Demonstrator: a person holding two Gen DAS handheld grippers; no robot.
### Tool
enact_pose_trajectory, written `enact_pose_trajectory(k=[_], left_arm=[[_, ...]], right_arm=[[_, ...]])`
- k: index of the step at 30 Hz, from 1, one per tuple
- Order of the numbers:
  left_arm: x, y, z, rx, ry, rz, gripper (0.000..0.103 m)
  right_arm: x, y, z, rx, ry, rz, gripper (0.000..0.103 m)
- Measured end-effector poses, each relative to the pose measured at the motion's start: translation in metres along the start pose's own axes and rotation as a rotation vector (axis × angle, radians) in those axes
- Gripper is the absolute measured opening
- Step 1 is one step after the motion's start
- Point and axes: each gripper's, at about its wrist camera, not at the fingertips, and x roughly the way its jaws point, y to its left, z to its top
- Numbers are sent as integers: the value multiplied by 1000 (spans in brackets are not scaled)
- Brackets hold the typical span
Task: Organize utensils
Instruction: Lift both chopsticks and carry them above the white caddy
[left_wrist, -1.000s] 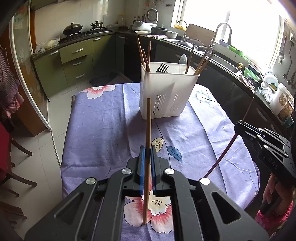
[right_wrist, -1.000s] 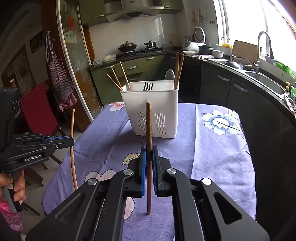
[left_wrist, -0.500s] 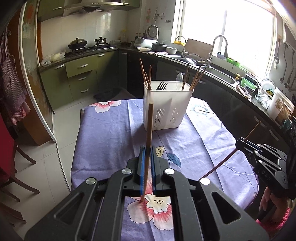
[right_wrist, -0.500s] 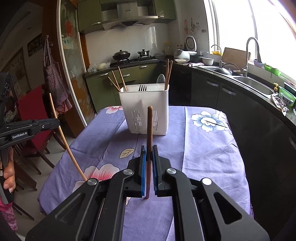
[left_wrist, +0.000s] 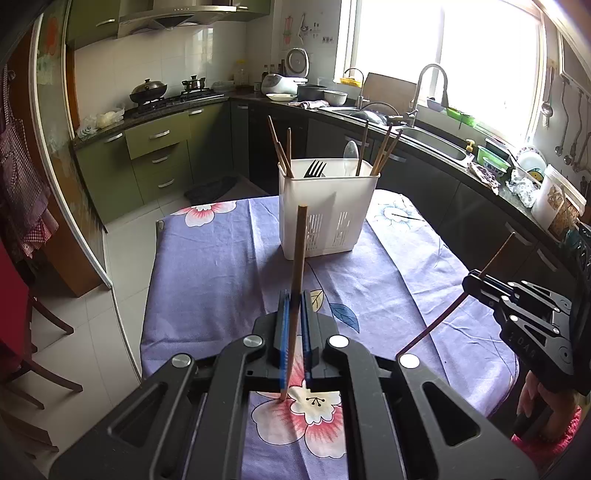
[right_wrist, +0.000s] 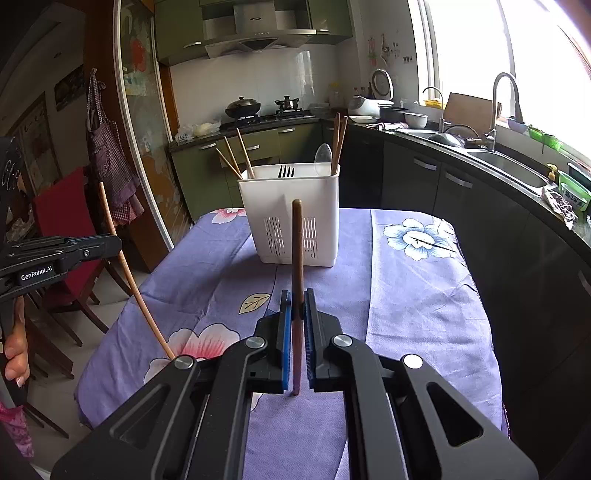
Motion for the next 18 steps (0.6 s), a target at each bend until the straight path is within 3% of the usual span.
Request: enact_pose_trajectory(k=[11, 18], left_arm=[[-5, -2, 9, 9, -11, -8, 6], [-6, -8, 34, 13, 3, -66, 6]], right_arm=[[-6, 9, 11, -30, -7, 29, 7], [-24, 15, 49, -68, -74, 35, 7]])
